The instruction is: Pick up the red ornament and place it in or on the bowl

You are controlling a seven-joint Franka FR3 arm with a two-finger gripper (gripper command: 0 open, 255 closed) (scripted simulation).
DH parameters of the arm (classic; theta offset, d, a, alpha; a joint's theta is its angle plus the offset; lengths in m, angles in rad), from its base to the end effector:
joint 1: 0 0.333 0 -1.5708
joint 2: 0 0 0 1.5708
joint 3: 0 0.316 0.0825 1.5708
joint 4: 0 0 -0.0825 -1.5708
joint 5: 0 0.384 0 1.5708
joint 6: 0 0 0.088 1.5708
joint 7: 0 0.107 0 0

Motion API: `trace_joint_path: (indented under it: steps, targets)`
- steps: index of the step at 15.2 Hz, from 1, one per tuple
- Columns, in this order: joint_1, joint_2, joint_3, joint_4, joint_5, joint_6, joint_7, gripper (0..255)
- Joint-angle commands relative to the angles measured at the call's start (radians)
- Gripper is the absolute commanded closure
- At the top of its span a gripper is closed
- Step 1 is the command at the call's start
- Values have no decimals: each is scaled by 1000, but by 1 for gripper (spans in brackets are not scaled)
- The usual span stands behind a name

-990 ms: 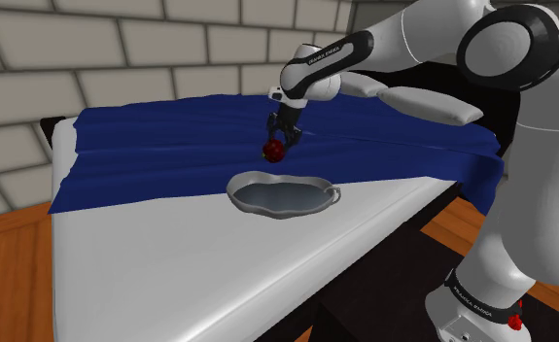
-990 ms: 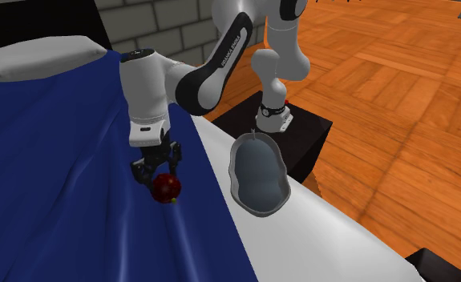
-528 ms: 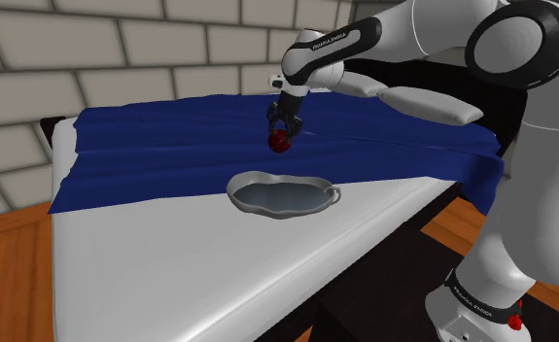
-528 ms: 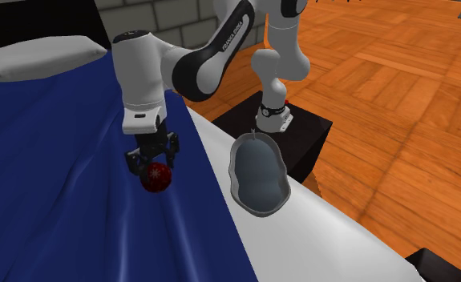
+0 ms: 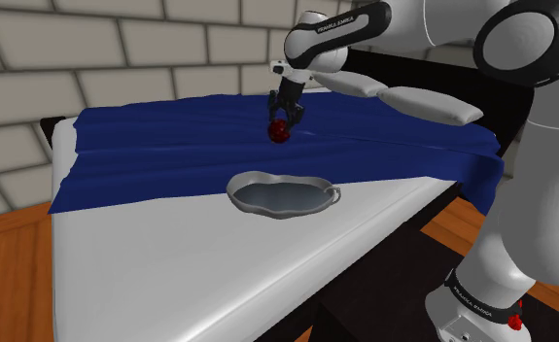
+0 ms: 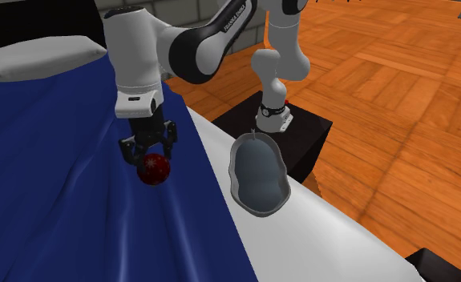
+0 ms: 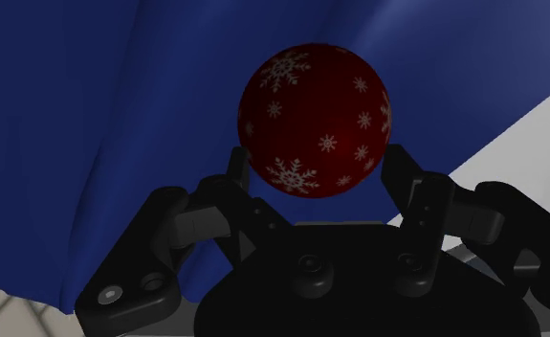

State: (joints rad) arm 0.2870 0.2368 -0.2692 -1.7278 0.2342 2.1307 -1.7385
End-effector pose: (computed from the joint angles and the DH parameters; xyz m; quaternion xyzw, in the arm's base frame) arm 0.6438 0.0345 0.4642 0.6698 0.7337 0.1129 0.0187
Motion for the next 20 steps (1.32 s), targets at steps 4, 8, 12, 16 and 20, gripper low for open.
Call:
trace_joint_path:
  steps: [4,8,12,16,20]
  targets:
    - [-1,-14,-4,52,-11,-65,12,255]
    - [-2,-20,-6,97,-17,-115,21,255]
    - [-4,-23,-7,137,-21,-157,29,255]
    - [50,-169,13,-55,-74,-95,101,255]
    - [88,-302,47,-217,-122,-52,183,255]
